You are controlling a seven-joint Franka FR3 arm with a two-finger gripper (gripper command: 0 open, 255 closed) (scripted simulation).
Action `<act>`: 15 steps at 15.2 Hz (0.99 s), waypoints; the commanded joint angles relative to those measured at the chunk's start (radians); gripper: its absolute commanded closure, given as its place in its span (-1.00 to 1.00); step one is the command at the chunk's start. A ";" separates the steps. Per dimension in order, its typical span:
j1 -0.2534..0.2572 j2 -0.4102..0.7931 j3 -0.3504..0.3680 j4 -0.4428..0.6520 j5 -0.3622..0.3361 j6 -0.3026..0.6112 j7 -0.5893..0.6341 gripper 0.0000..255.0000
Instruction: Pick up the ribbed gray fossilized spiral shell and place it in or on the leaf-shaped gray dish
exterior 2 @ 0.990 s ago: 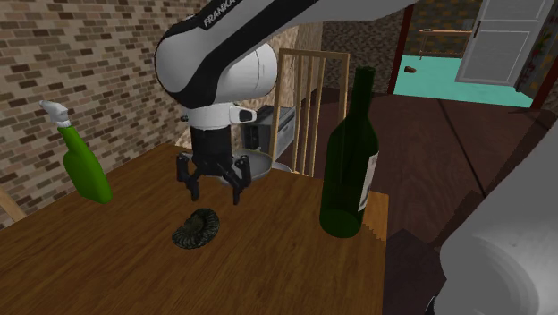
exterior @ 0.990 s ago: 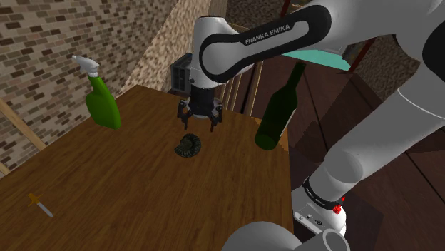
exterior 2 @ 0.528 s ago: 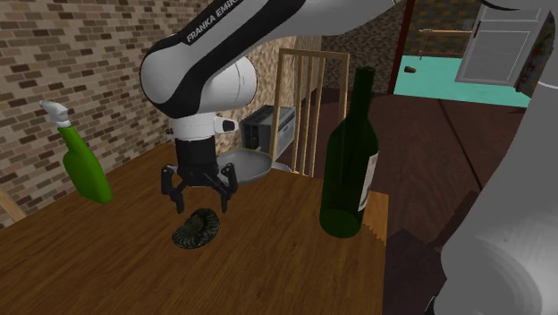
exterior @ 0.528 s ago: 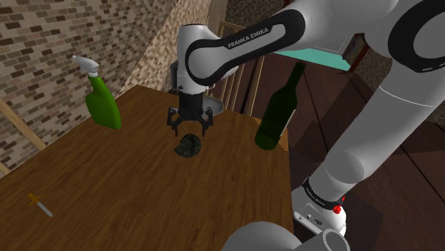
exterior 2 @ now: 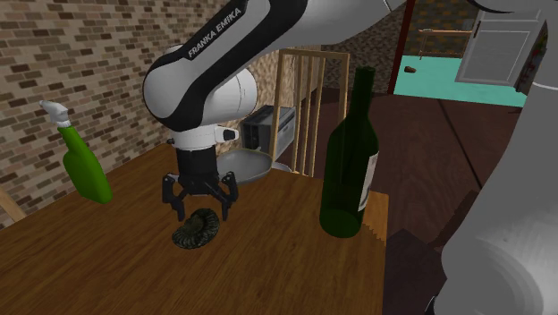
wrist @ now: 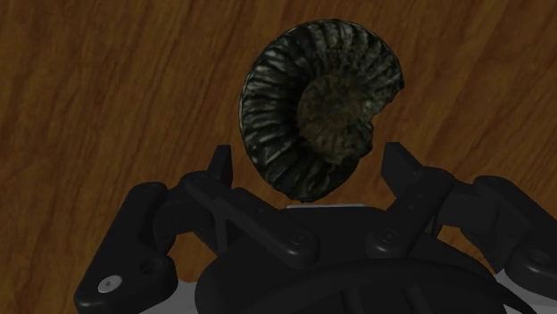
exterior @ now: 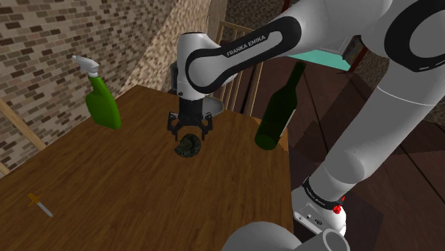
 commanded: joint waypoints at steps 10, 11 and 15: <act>0.000 0.000 0.000 0.001 0.000 0.000 0.001 1.00; 0.000 0.000 0.000 0.001 0.000 0.000 0.001 1.00; -0.004 -0.026 0.001 0.018 0.013 -0.040 -0.004 1.00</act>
